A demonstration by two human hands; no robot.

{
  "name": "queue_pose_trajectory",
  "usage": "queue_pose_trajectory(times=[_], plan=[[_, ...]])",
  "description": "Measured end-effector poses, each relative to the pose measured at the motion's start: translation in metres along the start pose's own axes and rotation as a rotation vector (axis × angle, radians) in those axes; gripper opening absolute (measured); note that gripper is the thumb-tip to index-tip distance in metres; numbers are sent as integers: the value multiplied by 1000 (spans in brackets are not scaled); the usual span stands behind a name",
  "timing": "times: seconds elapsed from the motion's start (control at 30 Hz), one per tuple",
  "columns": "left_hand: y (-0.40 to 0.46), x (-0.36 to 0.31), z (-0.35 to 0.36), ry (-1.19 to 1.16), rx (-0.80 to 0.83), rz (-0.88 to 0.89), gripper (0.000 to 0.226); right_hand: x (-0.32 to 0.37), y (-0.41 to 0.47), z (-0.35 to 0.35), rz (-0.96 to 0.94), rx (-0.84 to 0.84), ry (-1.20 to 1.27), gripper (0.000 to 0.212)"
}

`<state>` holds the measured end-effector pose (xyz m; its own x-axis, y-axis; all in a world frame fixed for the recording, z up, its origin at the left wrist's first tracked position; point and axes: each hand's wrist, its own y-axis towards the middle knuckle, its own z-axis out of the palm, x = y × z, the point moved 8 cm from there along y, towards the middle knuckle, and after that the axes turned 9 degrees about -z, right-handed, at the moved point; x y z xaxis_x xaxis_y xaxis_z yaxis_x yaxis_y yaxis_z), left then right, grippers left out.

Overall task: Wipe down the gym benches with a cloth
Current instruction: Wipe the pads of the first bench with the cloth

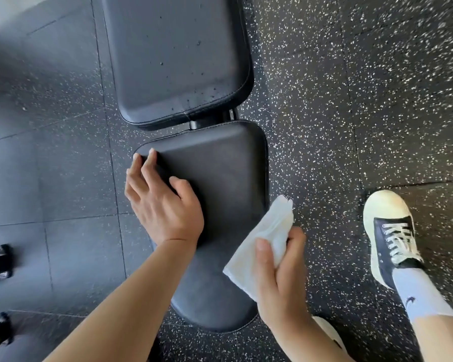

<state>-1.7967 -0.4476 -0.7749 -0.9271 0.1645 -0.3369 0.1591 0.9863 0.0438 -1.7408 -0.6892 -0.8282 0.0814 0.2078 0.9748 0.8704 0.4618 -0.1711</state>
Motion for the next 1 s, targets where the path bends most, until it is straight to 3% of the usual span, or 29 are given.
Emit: queue_pose_trajectory(times=[0.17,0.4,0.57,0.7,1.0], plan=[[-1,2,0,-4,-7,-4,60,8,35,5,-50,30,-16,22],[-1,1,0,-20,0,-8,59,56,182,28,-232,-45,-224,22],[-3,-1,-1,3,9,-6,61,78,186,38,-490,89,-490,21],[-1,-1,-2,21,25,-21,62,81,148,34,-691,295,-552,21],[1,5,0,38,39,-46,64,104,164,56,-816,535,-784,26]])
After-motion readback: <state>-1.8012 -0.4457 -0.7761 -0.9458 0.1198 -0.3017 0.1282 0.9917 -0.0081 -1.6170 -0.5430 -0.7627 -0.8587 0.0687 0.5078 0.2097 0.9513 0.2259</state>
